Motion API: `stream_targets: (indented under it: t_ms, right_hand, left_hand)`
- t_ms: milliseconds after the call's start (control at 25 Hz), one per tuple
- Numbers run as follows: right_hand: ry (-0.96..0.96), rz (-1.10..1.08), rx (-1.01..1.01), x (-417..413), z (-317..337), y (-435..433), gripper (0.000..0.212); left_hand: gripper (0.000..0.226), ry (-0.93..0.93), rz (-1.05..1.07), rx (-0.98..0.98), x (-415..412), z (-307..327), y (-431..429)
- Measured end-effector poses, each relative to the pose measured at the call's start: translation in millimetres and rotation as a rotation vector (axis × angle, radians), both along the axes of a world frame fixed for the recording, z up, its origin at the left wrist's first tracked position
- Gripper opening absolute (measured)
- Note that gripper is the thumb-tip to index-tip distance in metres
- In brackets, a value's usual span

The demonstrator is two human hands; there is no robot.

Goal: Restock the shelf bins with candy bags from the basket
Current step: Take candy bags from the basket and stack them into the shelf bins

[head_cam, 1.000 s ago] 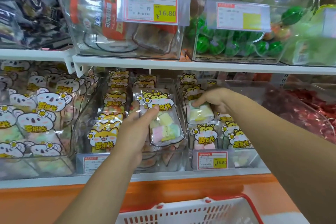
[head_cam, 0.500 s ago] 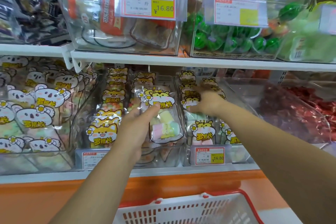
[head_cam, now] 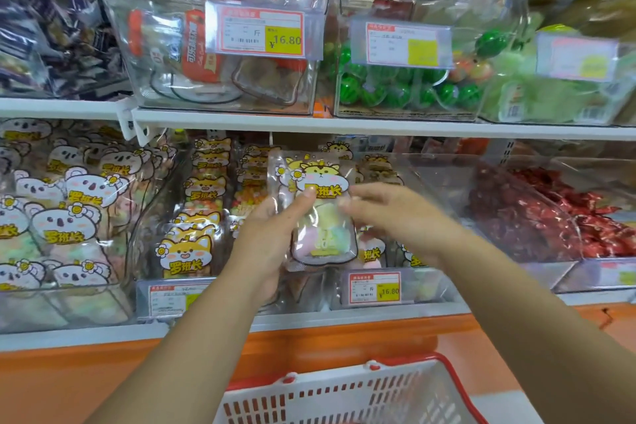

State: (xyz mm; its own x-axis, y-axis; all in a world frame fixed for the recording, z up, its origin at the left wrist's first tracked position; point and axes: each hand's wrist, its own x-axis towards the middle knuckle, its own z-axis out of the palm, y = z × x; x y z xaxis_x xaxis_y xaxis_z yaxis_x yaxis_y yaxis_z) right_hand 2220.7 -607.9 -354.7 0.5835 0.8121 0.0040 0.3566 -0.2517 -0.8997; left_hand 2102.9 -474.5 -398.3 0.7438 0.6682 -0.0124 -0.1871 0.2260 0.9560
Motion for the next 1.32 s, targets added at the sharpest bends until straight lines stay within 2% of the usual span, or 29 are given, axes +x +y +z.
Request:
stream_targets:
  t_ms: [120,280,400,480,520,560,640,680,760,840,960,1040,1080,1120,1200,1240,1320]
  right_hand:
    - [0.115,-0.020,0.055,-4.3,-9.1,-10.0,0.019]
    - [0.267,-0.274,0.241,33.2,-6.2,-13.1,0.011]
    - [0.266,-0.478,0.369,57.4,-9.7,-5.2,0.006]
    - [0.153,-0.560,0.396,65.5,-16.3,2.0,0.012]
    - [0.054,-0.551,0.319,68.1,-18.9,6.3,0.020]
    - [-0.034,-0.483,0.181,68.3,-21.2,10.3,0.027]
    - [-0.161,-0.296,-0.161,64.9,-27.9,18.0,0.038]
    - [-0.241,-0.271,-0.261,64.5,-30.5,20.8,0.048]
    - [-0.414,-0.329,-0.233,65.0,-30.7,22.9,0.063]
    - [-0.563,-0.337,-0.228,63.5,-31.3,21.1,0.057]
    - [-0.724,-0.240,-0.420,60.6,-36.7,14.2,0.038]
    - [-0.792,-0.259,-0.323,56.4,-33.3,8.2,0.032]
    - [-0.767,-0.267,-0.237,53.3,-25.7,5.8,0.031]
    - [-0.645,-0.243,-0.158,47.3,-17.0,2.0,0.030]
    - [-0.212,-0.085,-0.068,30.2,-2.5,-5.5,0.028]
    - [-0.071,-0.020,-0.053,23.6,-0.1,-8.2,0.029]
    - [0.035,-0.042,0.005,24.9,-3.5,-12.9,0.022]
  left_hand:
    - [0.039,0.014,-0.038,0.022,9.5,0.4,-14.8]
    - [0.028,0.026,0.065,0.004,20.0,-8.7,-7.1]
    - [0.017,0.042,0.178,0.019,19.2,-10.9,7.1]
    - [0.012,0.047,0.200,0.030,17.9,-10.3,12.3]
    - [0.014,0.045,0.206,0.045,17.9,-11.1,14.5]
    - [0.022,0.036,0.203,0.054,18.5,-12.7,17.5]
    - [0.056,0.040,0.194,0.050,17.2,-13.9,19.4]
    - [0.065,0.045,0.197,0.035,16.3,-14.5,19.9]
    - [0.047,0.051,0.203,0.030,15.8,-15.8,22.0]
    - [0.031,0.060,0.182,0.023,14.7,-13.9,19.9]
    - [0.036,0.080,0.129,0.009,13.4,-11.0,14.0]
    - [0.029,0.079,0.096,-0.002,11.4,-5.8,7.0]
    - [0.028,0.082,0.080,-0.001,10.5,-2.9,3.3]
    - [0.025,0.072,0.055,0.007,10.0,-0.3,-1.2]
    - [0.017,0.059,-0.023,0.042,11.2,4.3,-13.6]
    - [0.018,0.077,-0.055,0.089,12.5,6.4,-19.7]
    - [0.027,0.162,-0.067,0.286,16.2,11.4,-26.9]
